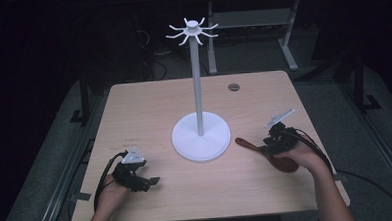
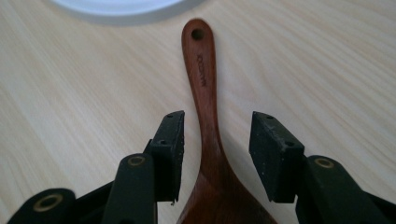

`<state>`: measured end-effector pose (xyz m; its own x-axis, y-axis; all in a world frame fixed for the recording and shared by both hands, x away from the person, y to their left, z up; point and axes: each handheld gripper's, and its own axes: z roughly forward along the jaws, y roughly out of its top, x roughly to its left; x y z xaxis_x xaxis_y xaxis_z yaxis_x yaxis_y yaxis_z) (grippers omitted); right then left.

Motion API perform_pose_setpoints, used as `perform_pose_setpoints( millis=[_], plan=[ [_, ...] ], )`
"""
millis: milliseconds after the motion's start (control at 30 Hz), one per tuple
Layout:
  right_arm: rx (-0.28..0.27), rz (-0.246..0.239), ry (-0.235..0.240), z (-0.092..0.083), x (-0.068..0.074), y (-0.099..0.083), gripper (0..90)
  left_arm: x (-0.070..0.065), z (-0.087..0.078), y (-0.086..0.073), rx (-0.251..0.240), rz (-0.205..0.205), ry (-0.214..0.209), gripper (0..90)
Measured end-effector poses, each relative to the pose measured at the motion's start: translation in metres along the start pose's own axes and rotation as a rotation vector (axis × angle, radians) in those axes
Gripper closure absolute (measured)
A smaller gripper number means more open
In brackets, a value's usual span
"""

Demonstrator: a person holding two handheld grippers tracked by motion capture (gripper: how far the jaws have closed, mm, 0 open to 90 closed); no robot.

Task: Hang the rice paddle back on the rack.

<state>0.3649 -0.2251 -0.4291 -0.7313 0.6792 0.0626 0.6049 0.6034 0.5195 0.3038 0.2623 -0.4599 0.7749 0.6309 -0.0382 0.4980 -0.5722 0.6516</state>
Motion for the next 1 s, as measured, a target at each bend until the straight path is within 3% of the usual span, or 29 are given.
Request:
perform_pose_setpoints(
  millis=[100,233,500,633,833,1000],
  plan=[
    [0.04,-0.03,-0.01,-0.001,0.003,0.002,55.5,0.0,0.001,0.0,0.009,0.001,-0.005,13.9],
    [0.066,-0.06,0.017,0.001,0.006,0.005,57.7,0.0,0.001,0.0,0.011,0.001,-0.005,13.9],
    [0.107,-0.075,0.012,0.012,0.003,0.014,65.1,0.0,0.001,0.001,0.014,-0.001,-0.005,13.9],
    [0.182,-0.11,-0.026,0.019,0.002,0.022,66.6,0.0,0.001,0.0,0.012,-0.002,0.0,13.9],
    [0.238,-0.12,-0.001,0.027,0.001,0.027,68.3,0.0,0.002,0.0,0.014,0.0,0.0,13.9],
    [0.247,-0.127,0.005,0.028,0.001,0.029,70.4,0.0,0.002,0.0,0.012,-0.004,-0.002,13.9]
  ],
)
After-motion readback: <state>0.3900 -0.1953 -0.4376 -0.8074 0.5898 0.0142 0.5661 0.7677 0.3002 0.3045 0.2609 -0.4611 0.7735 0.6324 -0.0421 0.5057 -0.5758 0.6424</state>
